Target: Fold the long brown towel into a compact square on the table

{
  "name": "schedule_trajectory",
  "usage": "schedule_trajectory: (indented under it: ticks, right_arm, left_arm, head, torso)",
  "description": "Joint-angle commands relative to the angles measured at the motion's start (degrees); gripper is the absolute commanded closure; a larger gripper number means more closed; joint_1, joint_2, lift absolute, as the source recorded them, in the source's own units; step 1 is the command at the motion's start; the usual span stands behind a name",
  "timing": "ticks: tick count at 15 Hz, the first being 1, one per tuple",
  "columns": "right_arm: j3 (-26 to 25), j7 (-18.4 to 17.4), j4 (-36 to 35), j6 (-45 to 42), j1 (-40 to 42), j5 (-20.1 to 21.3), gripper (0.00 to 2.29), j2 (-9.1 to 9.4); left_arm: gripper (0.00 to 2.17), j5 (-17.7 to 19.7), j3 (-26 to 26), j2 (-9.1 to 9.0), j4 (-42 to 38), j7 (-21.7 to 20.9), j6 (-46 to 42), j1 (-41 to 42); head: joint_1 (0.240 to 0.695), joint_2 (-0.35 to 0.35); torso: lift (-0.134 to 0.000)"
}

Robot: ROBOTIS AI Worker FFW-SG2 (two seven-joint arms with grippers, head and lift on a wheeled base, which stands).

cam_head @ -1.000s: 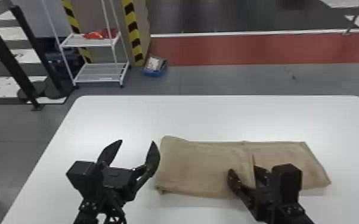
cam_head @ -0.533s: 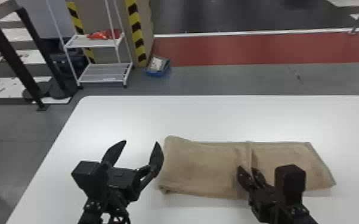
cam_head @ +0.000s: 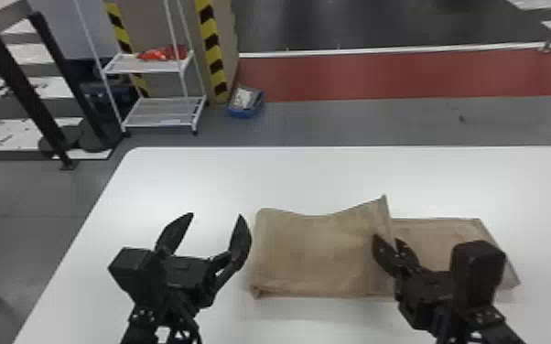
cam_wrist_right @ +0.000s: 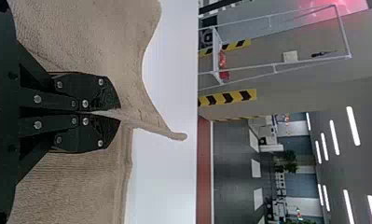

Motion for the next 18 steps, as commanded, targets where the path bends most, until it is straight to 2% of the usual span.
schedule_trajectory:
  ticks: [1, 5, 6, 9, 12, 14, 18]
  right_arm:
    - [-2.8, 0.3, -5.1, 0.5, 1.7, -2.1, 1.33, -0.01]
    - [-4.2, 0.4, 0.6, 0.5, -0.4, -2.0, 1.33, -0.09]
    - [-5.7, 2.0, -0.2, 0.5, -0.2, -2.9, 1.33, 0.08]
    - [-12.5, 3.3, -6.7, 2.8, 1.5, -10.1, 1.33, 0.08]
    - [-13.4, 3.3, -1.9, 3.2, 0.8, -9.2, 1.33, 0.26]
    - [-13.7, 3.3, 0.6, 3.3, -0.8, -8.8, 1.33, 0.17]
    - [-20.6, 4.4, -3.3, 6.8, -1.1, -13.5, 1.33, 0.17]
  left_arm:
    - [0.08, 0.1, 0.6, 0.00, 1.8, 0.0, -5.5, 0.2]
    - [0.08, 0.2, 1.5, 0.00, 3.0, 0.0, -6.6, 0.2]
    - [0.08, 0.2, 1.5, -0.09, 2.8, 0.0, -6.6, 0.3]
    - [0.08, 0.2, 1.6, 0.00, 2.6, -0.1, -6.6, 0.7]
    - [0.08, 0.2, 1.4, 0.00, 2.7, -0.2, -6.6, 0.5]
    - [0.08, 0.2, 1.2, 0.00, 2.6, -0.2, -6.4, 0.4]
    - [0.08, 0.2, 1.4, 0.00, 2.7, -0.2, -6.4, 0.6]
  head:
    - [0.695, 0.106]
    - [0.695, 0.085]
    - [0.695, 0.083]
    - [0.695, 0.071]
    - [0.695, 0.013]
    - [0.695, 0.002]
    - [0.695, -0.026]
  torso:
    - [-0.112]
    - [-0.112]
    - [-0.112]
    - [-0.112]
    - [-0.112]
    - [-0.112]
    - [-0.112]
